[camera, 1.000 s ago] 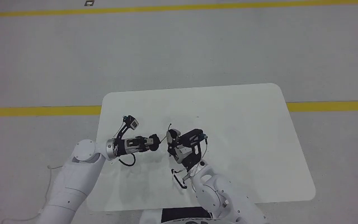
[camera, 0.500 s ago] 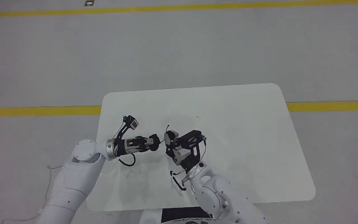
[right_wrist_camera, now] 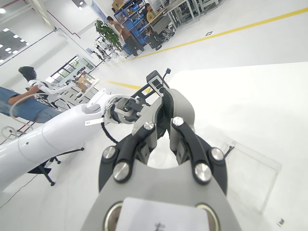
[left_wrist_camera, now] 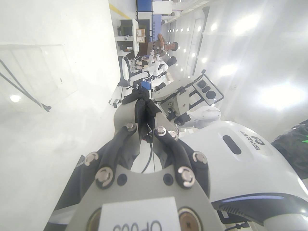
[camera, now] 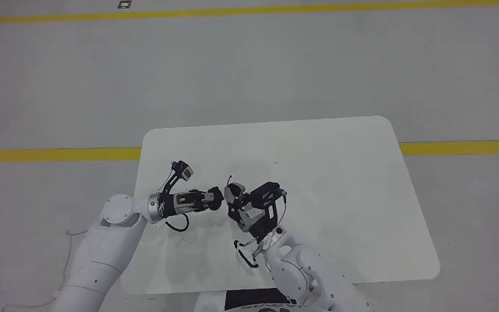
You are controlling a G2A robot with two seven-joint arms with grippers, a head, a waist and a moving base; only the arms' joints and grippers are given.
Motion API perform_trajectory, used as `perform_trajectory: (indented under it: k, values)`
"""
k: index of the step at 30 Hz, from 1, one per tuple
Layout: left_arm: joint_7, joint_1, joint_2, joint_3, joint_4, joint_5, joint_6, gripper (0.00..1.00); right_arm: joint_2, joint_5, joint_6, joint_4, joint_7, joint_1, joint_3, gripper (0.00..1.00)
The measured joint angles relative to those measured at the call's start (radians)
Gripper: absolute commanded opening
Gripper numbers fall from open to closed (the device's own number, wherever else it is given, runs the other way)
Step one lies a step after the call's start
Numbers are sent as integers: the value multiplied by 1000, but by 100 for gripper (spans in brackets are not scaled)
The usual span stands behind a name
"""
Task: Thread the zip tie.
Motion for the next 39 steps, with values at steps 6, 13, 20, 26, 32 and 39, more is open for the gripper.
perform_trajectory:
  k: [6, 13, 20, 26, 32, 39]
  values:
    - [0, 0, 0, 0, 0, 0, 0, 0, -1, -15, 17, 9, 11, 4, -3, 0]
    - [0, 0, 0, 0, 0, 0, 0, 0, -1, -22, 34, 10, 11, 2, -2, 0]
    - [0, 0, 0, 0, 0, 0, 0, 0, -1, -10, 22, 12, 13, 1, -2, 0]
    - [0, 0, 0, 0, 0, 0, 0, 0, -1, -7, 20, 18, 24, 2, -3, 0]
    - [0, 0, 0, 0, 0, 0, 0, 0, -1, -2, 22, 23, 33, 2, -2, 0]
    - [0, 0, 0, 0, 0, 0, 0, 0, -1, -2, 21, 23, 35, 2, -2, 0]
